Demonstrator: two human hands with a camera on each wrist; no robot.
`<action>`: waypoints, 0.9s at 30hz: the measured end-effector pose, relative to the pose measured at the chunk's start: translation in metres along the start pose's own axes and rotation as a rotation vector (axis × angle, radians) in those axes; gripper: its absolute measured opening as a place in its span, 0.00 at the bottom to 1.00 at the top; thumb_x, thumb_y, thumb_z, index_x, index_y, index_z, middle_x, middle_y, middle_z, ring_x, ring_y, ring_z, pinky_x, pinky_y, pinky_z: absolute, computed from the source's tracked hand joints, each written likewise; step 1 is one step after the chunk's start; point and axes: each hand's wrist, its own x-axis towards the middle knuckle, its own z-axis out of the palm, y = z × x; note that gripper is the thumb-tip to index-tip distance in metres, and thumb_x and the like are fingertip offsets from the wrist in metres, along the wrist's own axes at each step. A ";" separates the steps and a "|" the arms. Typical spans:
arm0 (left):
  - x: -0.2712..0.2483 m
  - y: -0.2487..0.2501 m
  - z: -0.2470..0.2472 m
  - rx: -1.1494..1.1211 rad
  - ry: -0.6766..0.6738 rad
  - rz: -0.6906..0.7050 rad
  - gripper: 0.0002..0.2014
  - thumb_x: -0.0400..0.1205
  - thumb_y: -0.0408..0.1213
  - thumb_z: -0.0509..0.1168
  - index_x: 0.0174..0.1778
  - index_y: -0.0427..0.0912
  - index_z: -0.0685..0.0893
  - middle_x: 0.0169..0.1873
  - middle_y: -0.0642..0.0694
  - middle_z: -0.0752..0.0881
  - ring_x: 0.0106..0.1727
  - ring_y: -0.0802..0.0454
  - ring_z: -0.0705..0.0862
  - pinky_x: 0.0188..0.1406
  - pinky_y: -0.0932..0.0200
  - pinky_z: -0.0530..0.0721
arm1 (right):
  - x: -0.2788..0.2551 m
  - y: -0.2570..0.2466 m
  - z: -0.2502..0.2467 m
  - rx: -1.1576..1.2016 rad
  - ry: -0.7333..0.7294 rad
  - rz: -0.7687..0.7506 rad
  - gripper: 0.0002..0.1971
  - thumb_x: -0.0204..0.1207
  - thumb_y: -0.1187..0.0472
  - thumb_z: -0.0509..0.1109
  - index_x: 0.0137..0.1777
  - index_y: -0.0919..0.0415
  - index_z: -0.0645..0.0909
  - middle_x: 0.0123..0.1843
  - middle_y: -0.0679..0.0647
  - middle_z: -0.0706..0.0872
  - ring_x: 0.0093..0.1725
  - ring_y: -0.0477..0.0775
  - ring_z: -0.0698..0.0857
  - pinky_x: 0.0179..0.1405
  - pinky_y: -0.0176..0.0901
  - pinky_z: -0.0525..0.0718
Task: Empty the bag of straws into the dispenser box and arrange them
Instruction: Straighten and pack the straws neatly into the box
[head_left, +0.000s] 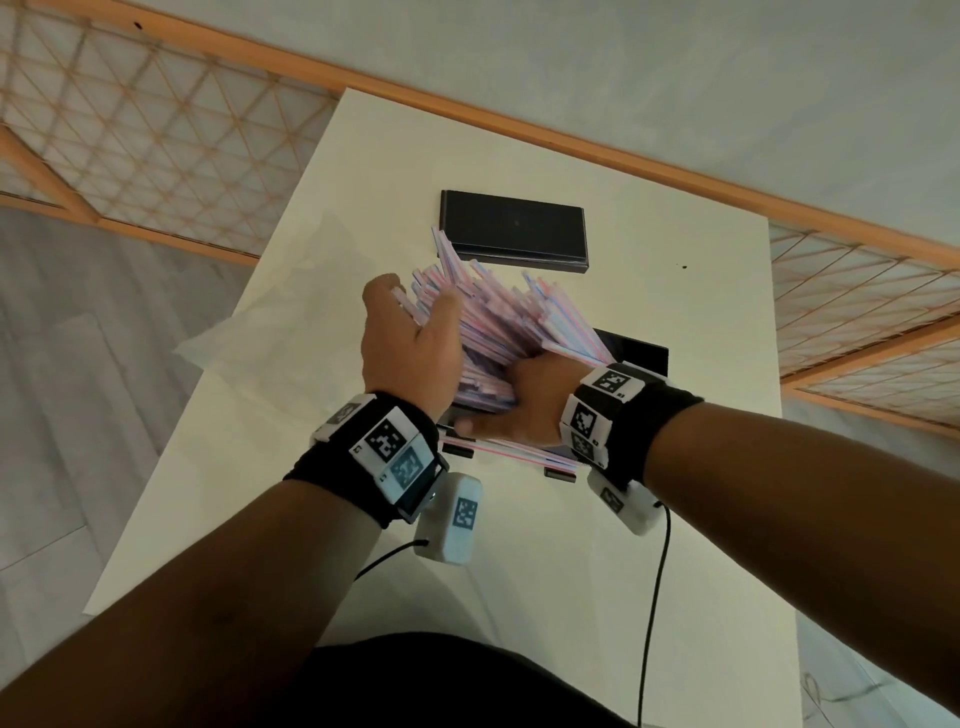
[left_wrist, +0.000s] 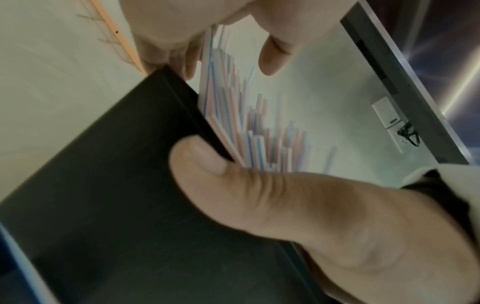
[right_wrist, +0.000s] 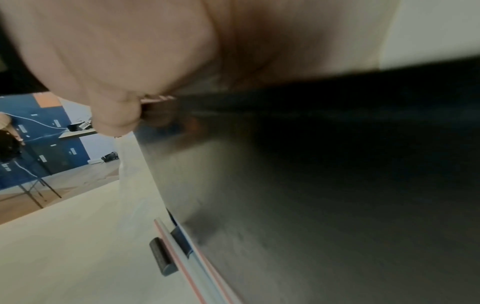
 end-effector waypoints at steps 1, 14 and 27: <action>0.001 -0.001 0.000 -0.020 0.004 -0.015 0.22 0.85 0.48 0.68 0.70 0.39 0.73 0.49 0.48 0.85 0.52 0.41 0.84 0.51 0.52 0.79 | 0.001 0.000 -0.001 0.016 -0.007 0.038 0.38 0.65 0.18 0.59 0.38 0.57 0.77 0.38 0.53 0.84 0.45 0.60 0.85 0.44 0.47 0.77; 0.009 -0.002 -0.006 0.147 -0.007 0.007 0.21 0.90 0.52 0.59 0.34 0.44 0.70 0.31 0.51 0.74 0.33 0.54 0.72 0.40 0.54 0.67 | 0.009 -0.003 0.015 0.299 0.150 -0.039 0.38 0.66 0.28 0.72 0.70 0.49 0.74 0.61 0.51 0.85 0.62 0.59 0.84 0.61 0.47 0.80; 0.020 -0.003 -0.011 0.157 0.041 0.088 0.26 0.87 0.59 0.57 0.36 0.39 0.77 0.31 0.41 0.84 0.36 0.37 0.85 0.45 0.40 0.86 | 0.012 0.004 0.001 0.214 0.052 -0.028 0.29 0.60 0.23 0.73 0.45 0.47 0.75 0.40 0.46 0.82 0.44 0.55 0.85 0.46 0.45 0.81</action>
